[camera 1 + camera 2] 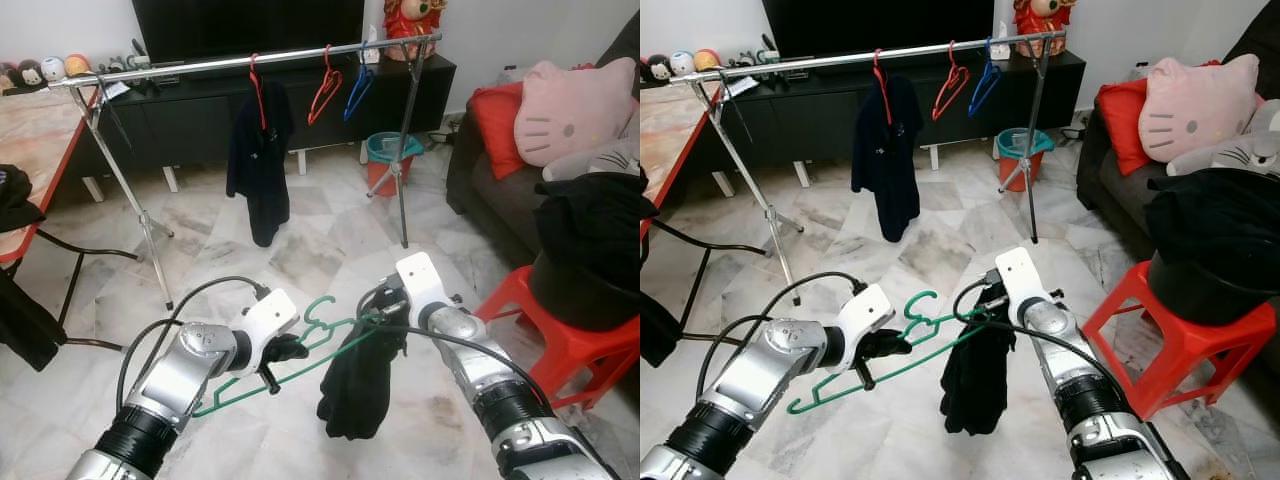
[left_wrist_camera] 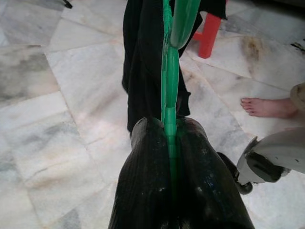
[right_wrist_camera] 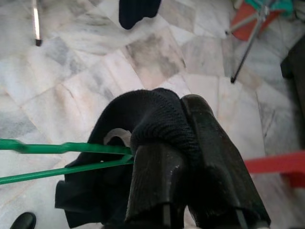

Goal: Hang hanger

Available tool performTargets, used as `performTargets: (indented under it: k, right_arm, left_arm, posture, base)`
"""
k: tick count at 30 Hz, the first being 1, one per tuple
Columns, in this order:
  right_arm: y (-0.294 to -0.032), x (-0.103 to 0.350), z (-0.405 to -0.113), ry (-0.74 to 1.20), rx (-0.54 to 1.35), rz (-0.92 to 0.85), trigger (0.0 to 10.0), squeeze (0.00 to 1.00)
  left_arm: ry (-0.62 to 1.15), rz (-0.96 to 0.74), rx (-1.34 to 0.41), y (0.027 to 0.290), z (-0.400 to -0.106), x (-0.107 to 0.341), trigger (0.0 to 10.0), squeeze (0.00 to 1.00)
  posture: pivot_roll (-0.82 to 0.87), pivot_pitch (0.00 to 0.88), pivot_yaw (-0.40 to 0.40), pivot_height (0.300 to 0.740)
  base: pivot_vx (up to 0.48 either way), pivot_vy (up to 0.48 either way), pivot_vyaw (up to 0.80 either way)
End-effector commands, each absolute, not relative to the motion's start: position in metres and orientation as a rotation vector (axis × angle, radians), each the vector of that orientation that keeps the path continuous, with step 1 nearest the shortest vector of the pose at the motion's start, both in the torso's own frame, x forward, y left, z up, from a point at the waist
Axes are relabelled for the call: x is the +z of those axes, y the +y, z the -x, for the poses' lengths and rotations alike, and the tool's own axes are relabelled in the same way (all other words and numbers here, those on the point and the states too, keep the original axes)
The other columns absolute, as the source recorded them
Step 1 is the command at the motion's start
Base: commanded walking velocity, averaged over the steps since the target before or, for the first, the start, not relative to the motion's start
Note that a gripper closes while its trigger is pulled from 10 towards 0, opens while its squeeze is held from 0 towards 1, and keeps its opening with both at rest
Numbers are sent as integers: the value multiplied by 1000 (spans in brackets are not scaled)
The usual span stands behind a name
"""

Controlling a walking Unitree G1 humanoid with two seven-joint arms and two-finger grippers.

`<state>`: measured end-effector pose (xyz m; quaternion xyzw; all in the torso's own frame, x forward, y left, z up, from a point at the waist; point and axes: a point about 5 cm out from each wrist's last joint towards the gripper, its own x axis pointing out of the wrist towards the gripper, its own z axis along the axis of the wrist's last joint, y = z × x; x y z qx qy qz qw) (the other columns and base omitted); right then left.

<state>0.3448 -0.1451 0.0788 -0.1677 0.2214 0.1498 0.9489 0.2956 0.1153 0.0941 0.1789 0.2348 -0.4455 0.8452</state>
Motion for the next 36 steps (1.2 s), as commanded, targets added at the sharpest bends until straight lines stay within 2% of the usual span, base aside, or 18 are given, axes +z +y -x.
performTargets:
  k: [1,6,21,28,36]
  right_arm:
    - [-142,90,-348,407,321,366,10000,0]
    - [-142,95,-345,406,348,382,10000,0]
    - [-142,103,-339,413,376,392,10000,0]
    - [-129,127,-334,366,474,395,10000,0]
    - [-105,159,-322,287,585,352,10000,0]
  left_arm:
    - [481,-401,-906,119,-302,98,10000,0]
    - [481,-418,-823,126,-309,98,10000,0]
    - [446,-391,-811,124,-313,102,10000,0]
    - [408,-322,-921,110,-306,107,10000,0]
    - [405,-339,-914,109,-309,107,10000,0]
  posture:
    - [93,0,-8,740]
    - [91,0,-6,740]
    - [93,0,-7,740]
    - [87,0,-5,740]
    - [82,0,-2,740]
  base:
    - [0,0,0]
    - [0,0,0]
    - [0,0,0]
    - [0,0,0]
    - [0,0,0]
